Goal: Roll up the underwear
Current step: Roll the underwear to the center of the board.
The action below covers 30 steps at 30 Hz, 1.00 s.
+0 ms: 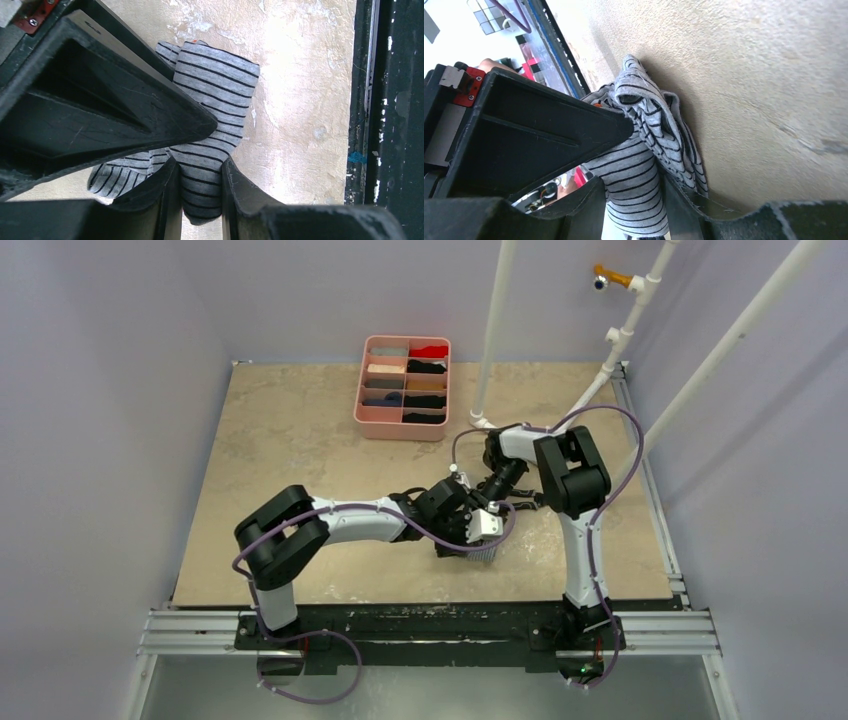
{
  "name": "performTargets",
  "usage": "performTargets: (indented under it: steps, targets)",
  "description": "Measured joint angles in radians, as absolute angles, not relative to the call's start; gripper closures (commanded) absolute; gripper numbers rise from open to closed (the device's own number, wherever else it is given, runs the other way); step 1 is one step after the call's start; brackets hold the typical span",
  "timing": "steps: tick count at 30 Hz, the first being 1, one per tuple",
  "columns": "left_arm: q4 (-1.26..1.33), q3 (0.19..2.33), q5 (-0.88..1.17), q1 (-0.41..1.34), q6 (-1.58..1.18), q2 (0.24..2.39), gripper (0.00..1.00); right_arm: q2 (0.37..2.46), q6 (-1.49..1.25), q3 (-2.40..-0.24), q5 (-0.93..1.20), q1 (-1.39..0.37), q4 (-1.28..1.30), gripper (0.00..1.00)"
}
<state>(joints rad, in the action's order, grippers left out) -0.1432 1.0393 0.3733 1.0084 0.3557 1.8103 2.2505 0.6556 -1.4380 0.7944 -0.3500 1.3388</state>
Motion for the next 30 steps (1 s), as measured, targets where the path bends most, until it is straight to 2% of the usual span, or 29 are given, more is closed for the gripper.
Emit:
performTargets:
  steps: [10, 19, 30]
  targets:
    - [-0.149, 1.060, 0.366, 1.008, 0.356, 1.826, 1.00, 2.248, 0.673, -1.502, 0.749, -0.293, 1.356, 0.57]
    - [-0.179, 1.082, 0.379, 1.003, 0.359, 1.837, 1.00, 2.174, 0.712, -1.553, 0.632, -0.204, 1.248, 0.57]
    - [-0.293, 1.192, 0.589, 0.883, 0.300, 1.924, 1.00, 1.968, 0.714, -1.447, 0.616, -0.198, 1.127, 0.57]
